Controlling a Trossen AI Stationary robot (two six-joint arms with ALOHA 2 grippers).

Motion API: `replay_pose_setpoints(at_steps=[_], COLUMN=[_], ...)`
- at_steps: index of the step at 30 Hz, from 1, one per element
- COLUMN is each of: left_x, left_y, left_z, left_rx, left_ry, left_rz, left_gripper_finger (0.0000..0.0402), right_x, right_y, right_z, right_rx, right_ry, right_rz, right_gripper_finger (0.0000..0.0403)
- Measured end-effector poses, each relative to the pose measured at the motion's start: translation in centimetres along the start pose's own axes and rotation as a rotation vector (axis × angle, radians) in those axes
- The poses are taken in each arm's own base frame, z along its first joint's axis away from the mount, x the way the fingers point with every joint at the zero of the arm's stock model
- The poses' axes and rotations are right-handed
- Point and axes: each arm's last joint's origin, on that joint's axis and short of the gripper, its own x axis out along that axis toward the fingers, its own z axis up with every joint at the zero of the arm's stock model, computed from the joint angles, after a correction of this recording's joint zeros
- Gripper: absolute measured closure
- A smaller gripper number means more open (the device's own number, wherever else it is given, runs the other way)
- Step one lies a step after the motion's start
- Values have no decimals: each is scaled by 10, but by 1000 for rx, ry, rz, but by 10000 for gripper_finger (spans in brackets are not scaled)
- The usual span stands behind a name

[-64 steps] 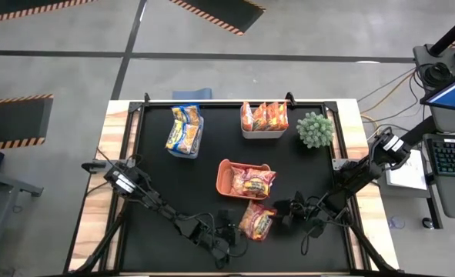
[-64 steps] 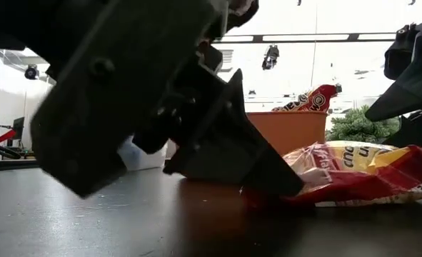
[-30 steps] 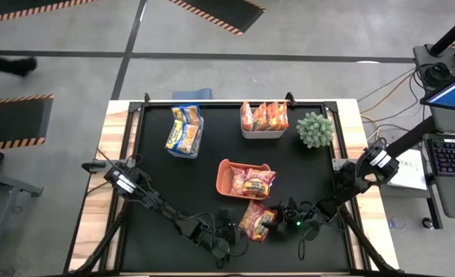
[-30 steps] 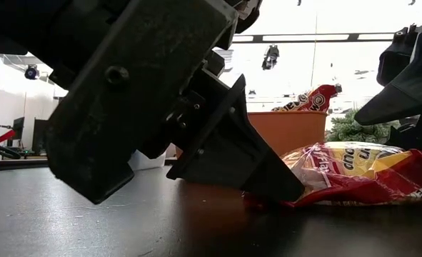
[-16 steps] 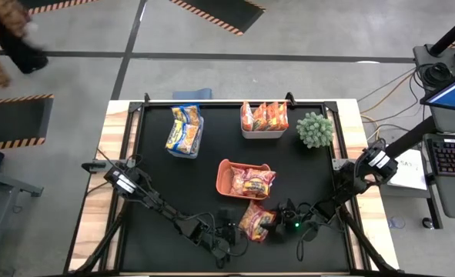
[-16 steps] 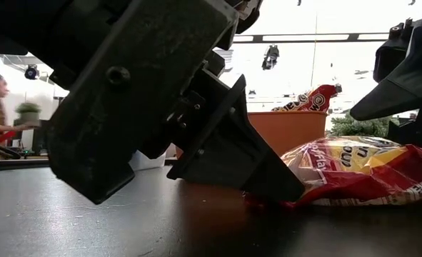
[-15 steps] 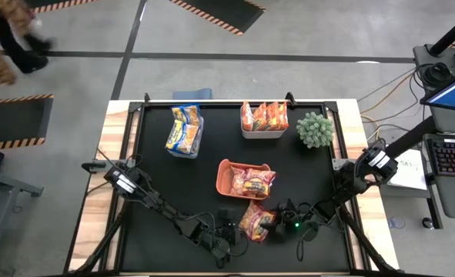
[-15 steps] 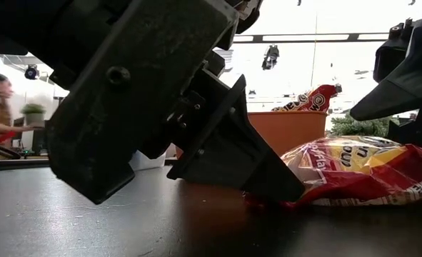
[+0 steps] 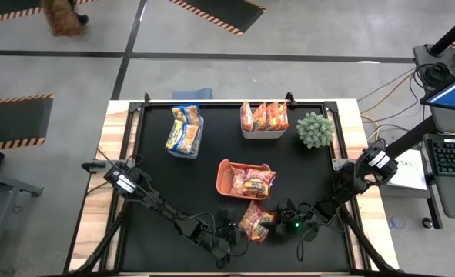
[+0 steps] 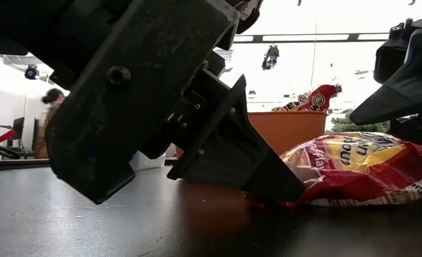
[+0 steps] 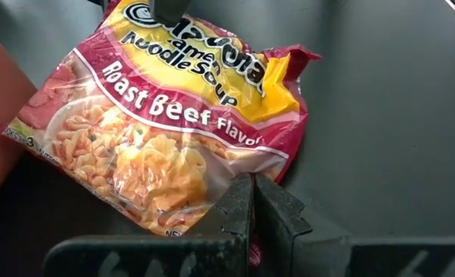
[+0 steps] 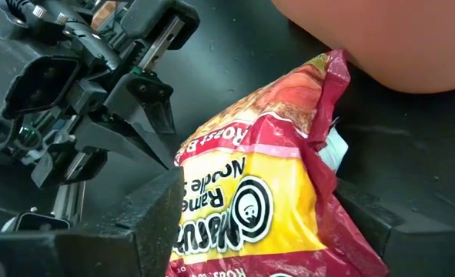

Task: Sort Maruchan noodles
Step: Put the red noodle packet into the orange bin

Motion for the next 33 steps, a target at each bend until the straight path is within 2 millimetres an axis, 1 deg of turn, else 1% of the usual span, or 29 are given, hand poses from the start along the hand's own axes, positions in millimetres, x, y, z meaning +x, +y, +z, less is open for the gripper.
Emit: replay_pose_setpoints(at_steps=[20, 30, 33], left_x=[0, 0, 0], left_y=[0, 0, 0], left_z=[0, 0, 1], left_rx=[0, 2, -3], left_ry=[0, -2, -11], left_rz=[0, 0, -3], left_gripper_finger=[402, 402, 402], right_x=[0, 0, 0], right_y=[0, -1, -1], right_z=[0, 0, 0], right_rx=[-10, -17, -24], right_ry=[-7, -11, -11], right_rz=[-6, -8, -8], right_gripper_finger=[245, 323, 340])
